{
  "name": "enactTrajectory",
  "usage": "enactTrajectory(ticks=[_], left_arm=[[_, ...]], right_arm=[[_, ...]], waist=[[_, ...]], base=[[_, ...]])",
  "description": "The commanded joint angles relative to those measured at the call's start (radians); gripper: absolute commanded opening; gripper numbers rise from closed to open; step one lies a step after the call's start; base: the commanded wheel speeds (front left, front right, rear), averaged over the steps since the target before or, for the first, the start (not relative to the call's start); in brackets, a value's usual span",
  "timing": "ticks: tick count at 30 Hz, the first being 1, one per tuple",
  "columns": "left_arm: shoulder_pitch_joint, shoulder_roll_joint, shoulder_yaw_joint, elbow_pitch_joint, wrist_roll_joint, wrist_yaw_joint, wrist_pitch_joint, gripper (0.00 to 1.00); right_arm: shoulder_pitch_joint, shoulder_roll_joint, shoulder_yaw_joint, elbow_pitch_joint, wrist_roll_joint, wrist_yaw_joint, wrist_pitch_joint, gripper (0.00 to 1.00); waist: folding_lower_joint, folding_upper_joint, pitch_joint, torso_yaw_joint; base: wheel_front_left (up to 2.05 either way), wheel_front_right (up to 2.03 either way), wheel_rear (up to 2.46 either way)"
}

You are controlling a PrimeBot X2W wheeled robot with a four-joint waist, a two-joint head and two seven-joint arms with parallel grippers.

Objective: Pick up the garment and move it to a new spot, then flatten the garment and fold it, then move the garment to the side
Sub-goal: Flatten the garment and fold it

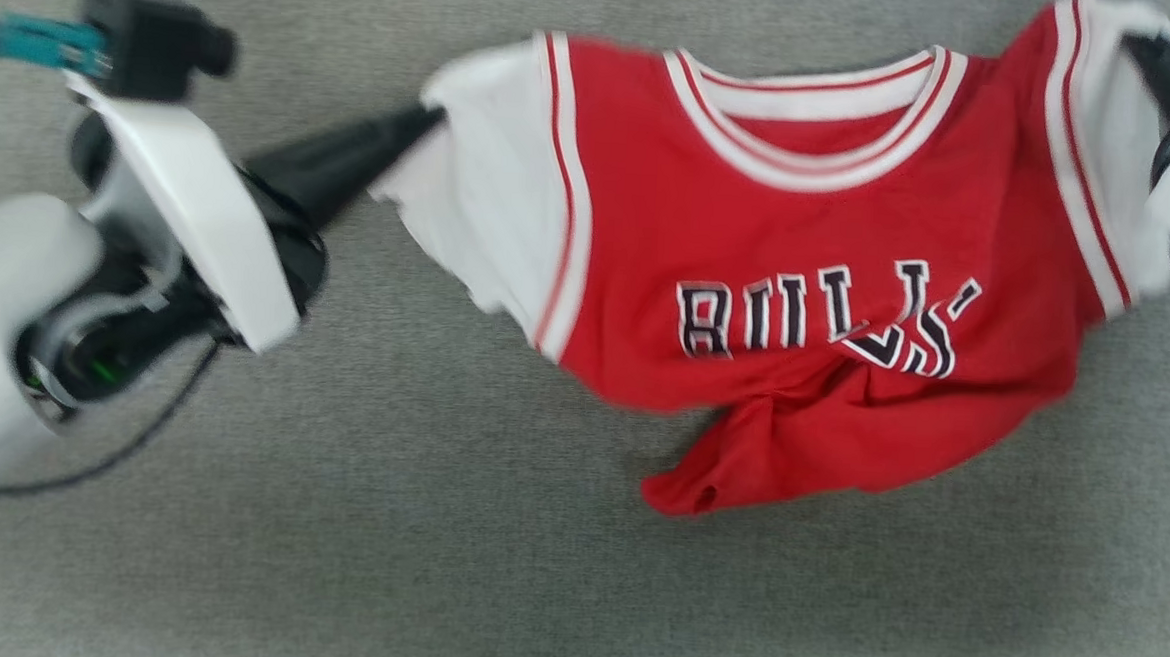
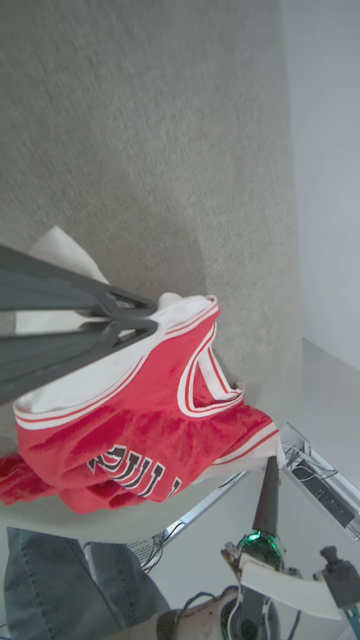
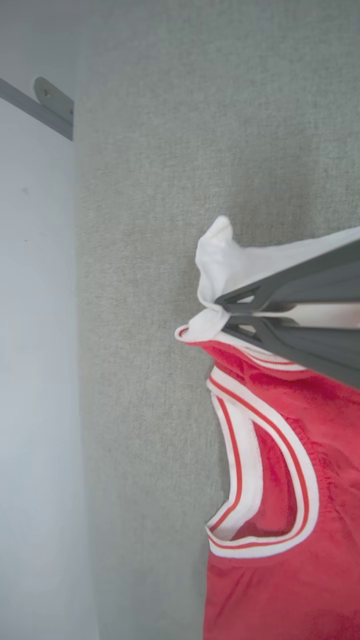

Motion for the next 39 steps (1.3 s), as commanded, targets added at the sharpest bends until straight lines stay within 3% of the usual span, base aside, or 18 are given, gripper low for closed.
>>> enactTrajectory(ticks=[1, 6, 13, 18, 24, 33, 39], left_arm=[[-0.021, 0.004, 0.011, 0.007, -0.008, 0.002, -0.015, 0.00], [-0.080, 0.002, 0.079, 0.098, -0.066, 0.002, -0.078, 0.00], [-0.247, -0.018, 0.220, 0.309, -0.102, 0.002, -0.105, 0.00], [-0.397, -0.056, 0.303, 0.439, -0.059, 0.002, -0.180, 0.00], [-0.448, -0.091, 0.359, 0.467, -0.045, 0.002, -0.223, 0.00], [-0.198, -0.051, 0.318, 0.269, -0.149, 0.002, -0.153, 0.00], [0.153, -0.032, 0.298, 0.085, -0.190, 0.002, -0.166, 0.00]], right_arm=[[-0.025, 0.004, -0.012, -0.006, -0.008, 0.000, -0.015, 0.00], [-0.158, 0.061, -0.018, 0.047, -0.088, 0.000, -0.135, 0.00], [-0.473, 0.157, -0.078, 0.242, -0.228, 0.000, -0.354, 0.00], [-0.691, 0.182, -0.162, 0.394, -0.336, 0.000, -0.583, 0.00], [-0.824, 0.188, -0.247, 0.559, -0.442, 0.000, -0.718, 0.00], [-0.682, 0.151, -0.222, 0.677, -0.454, 0.000, -0.727, 0.00], [-0.336, 0.059, -0.081, 0.559, -0.262, 0.000, -0.657, 0.00]], waist=[[0.0000, 0.0000, -0.006, 0.011], [0.0000, 0.0000, -0.004, 0.030], [0.0000, 0.0000, 0.021, 0.040], [0.0000, 0.0000, 0.015, 0.041], [0.0000, 0.0000, -0.025, 0.050], [0.0000, 0.0000, -0.066, 0.057], [0.0000, 0.0000, -0.115, 0.078]], base=[[0.00, 0.00, 0.00], [0.00, 0.00, 0.00], [0.00, 0.00, 0.00], [0.00, 0.00, 0.00], [0.00, 0.00, 0.00], [0.00, 0.00, 0.00], [0.00, 0.00, 0.00]])
